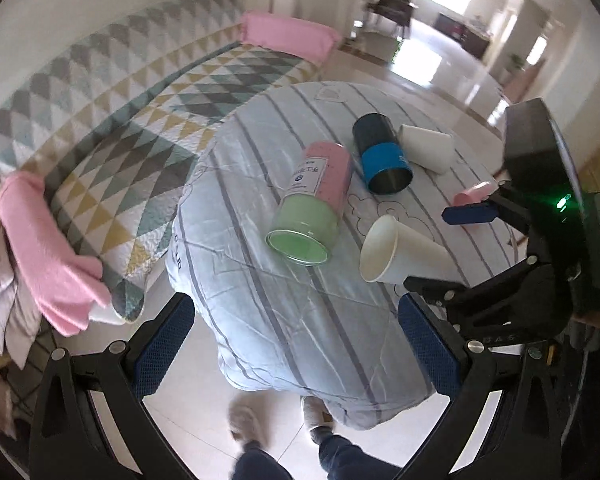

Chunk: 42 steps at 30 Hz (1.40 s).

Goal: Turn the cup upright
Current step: 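Reach the right gripper to the lying white paper cup and grasp it, then lift and rotate the white cup upright with the right gripper, set it down, release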

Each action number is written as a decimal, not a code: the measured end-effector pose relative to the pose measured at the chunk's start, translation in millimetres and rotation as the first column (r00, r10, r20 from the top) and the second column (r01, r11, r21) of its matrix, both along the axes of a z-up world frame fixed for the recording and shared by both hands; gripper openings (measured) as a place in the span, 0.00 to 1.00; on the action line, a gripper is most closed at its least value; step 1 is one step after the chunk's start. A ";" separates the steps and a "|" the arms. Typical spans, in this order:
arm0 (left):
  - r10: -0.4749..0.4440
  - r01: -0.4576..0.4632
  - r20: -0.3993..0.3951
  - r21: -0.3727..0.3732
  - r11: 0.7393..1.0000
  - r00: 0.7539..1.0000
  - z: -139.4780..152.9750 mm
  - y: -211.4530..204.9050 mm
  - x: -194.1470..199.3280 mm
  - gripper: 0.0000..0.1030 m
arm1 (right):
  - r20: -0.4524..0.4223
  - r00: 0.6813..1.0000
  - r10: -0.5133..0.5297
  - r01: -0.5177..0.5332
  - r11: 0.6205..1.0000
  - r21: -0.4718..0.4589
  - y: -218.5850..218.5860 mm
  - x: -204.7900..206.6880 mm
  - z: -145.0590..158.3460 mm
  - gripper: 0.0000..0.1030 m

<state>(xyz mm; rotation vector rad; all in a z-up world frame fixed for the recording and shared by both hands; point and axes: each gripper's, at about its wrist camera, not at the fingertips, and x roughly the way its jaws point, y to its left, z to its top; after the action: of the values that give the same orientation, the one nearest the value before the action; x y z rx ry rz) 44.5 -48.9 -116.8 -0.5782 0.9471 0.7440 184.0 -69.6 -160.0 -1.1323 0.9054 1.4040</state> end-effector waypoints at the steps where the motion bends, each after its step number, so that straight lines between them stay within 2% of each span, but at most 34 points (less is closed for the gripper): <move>1: 0.007 -0.007 0.009 0.001 1.000 1.000 0.0 -3.2 -1.3 1.00 | 0.010 0.999 0.043 -0.042 0.999 -0.012 -0.5 -0.3 -4.6 0.79; 4: 0.027 -0.027 0.023 -0.008 1.000 0.999 -7.4 -10.6 0.1 1.00 | 0.026 0.989 0.147 -0.145 0.988 -0.052 1.7 -5.6 -18.9 0.79; 8: 0.036 -0.036 0.020 -0.025 0.999 0.999 -16.7 -11.7 2.3 1.00 | 0.052 0.970 0.236 -0.231 0.970 -0.080 7.4 -11.8 -36.4 0.79; 12: 0.009 -0.009 -0.018 -0.013 1.000 1.000 -25.4 -15.2 2.5 1.00 | 0.097 0.946 0.309 -0.298 0.948 -0.113 12.4 -14.2 -52.5 0.79; 15: 0.008 -0.008 -0.029 -0.012 1.000 1.000 -27.8 -13.3 -0.5 1.00 | 0.064 0.951 0.302 -0.293 0.948 -0.121 20.8 -9.0 -57.1 0.79; 20: -0.016 0.015 -0.035 -0.021 1.000 0.999 -33.7 -5.9 -1.2 1.00 | 0.090 0.946 0.312 -0.300 0.946 -0.118 23.8 -4.9 -65.7 0.77; 23: -0.050 0.049 -0.036 -0.023 0.999 0.998 -36.0 -2.6 1.4 1.00 | 0.045 0.971 0.234 -0.233 0.972 -0.041 21.7 3.6 -52.0 0.76; 26: -0.085 0.085 -0.035 -0.019 0.996 0.996 -38.6 0.6 6.6 1.00 | -0.046 0.996 0.076 -0.072 0.994 0.079 12.1 21.7 -30.2 0.76; 28: -0.107 0.107 -0.029 -0.016 0.994 0.994 -40.6 2.7 11.1 1.00 | -0.098 0.995 -0.028 0.043 0.988 0.149 3.7 32.6 -18.5 0.76; 31: -0.134 0.134 -0.028 0.004 0.991 0.991 -43.8 7.5 22.0 1.00 | -0.169 0.969 -0.178 0.220 0.934 0.282 -15.7 49.8 -4.5 0.76; 32: -0.146 0.147 -0.037 0.007 0.989 0.989 -46.7 9.8 27.5 1.00 | -0.182 0.959 -0.218 0.265 0.918 0.295 -14.3 55.8 -7.9 0.76; 37: -0.196 0.197 -0.044 0.023 0.980 0.980 -50.3 14.5 40.0 1.00 | -0.223 0.901 -0.373 0.427 0.855 0.294 -35.3 69.3 -31.1 0.76; 42: -0.207 0.209 -0.044 0.028 0.978 0.977 -49.8 16.8 43.1 1.00 | -0.262 0.868 -0.421 0.487 0.825 0.286 -51.9 70.3 -38.2 0.76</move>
<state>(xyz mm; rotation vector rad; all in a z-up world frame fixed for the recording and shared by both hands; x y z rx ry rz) 87.6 -32.1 -166.6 -0.4290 1.0143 0.5836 254.3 -121.5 -198.2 -0.4749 0.9426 1.2134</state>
